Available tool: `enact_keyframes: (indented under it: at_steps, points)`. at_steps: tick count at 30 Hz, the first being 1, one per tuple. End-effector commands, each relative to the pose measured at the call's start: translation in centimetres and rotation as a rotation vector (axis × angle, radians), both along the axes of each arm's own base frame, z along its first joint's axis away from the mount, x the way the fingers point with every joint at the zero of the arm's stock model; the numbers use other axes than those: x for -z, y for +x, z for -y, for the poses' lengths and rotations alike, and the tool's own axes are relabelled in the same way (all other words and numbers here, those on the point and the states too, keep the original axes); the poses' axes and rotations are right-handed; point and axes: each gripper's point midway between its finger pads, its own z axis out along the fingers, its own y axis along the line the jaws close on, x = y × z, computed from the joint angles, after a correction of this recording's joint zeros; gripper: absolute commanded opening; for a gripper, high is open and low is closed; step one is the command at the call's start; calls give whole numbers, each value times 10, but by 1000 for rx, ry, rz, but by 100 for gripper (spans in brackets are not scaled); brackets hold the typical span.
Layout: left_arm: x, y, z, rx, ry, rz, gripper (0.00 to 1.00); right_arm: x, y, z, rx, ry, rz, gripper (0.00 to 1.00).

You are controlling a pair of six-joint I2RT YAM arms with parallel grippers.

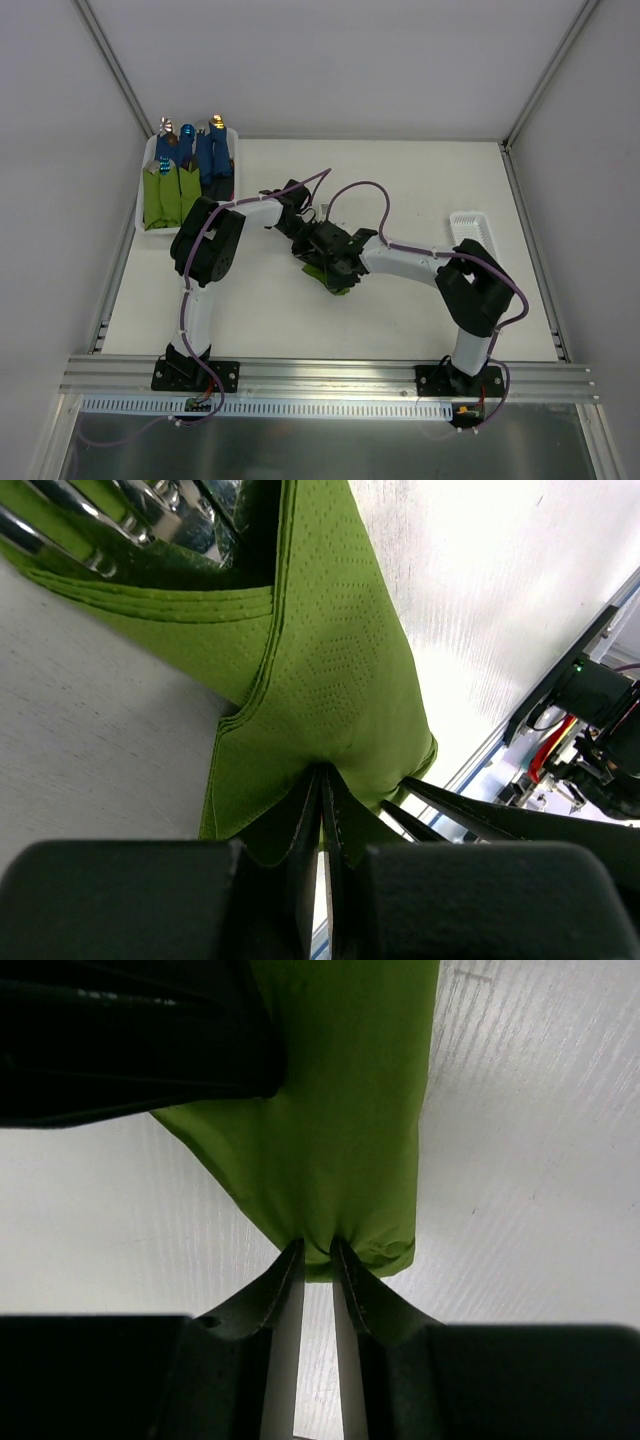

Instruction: Place the utensils on the paper napkin and roll it up

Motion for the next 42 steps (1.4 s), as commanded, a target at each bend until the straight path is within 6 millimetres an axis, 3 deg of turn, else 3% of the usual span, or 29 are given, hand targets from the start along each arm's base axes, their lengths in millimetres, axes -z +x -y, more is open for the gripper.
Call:
enact_keyframes:
  at_steps: [1, 7, 10, 11, 15, 18, 24, 35, 42]
  points:
    - [30, 2, -29, -23, 154, 39, 4, 23, -10, 26, 38, -122, -22, 21]
    - [31, -1, -31, -21, 157, 29, 5, 17, -13, 30, 33, -128, -8, 26]
    - [34, -4, -32, -19, 162, 23, 5, -12, -6, 22, 34, -64, 59, 30]
    - [34, -5, -33, -18, 165, 22, 5, -30, -2, 18, 37, -32, 92, 31]
    - [36, -6, -35, -21, 175, 21, 5, -71, 22, 10, 44, -22, 196, 31]
    - [37, -6, -35, -21, 176, 20, 5, -81, 39, 4, 39, -55, 241, 31]
    - [35, -5, -36, -21, 178, 29, 5, -67, 50, -7, 29, -92, 230, 30]
    - [34, -6, -36, -19, 178, 31, 5, -25, 52, -8, -1, -162, 172, 31]
    - [35, -6, -37, -20, 180, 30, 5, -8, 48, -4, -13, -190, 141, 41]
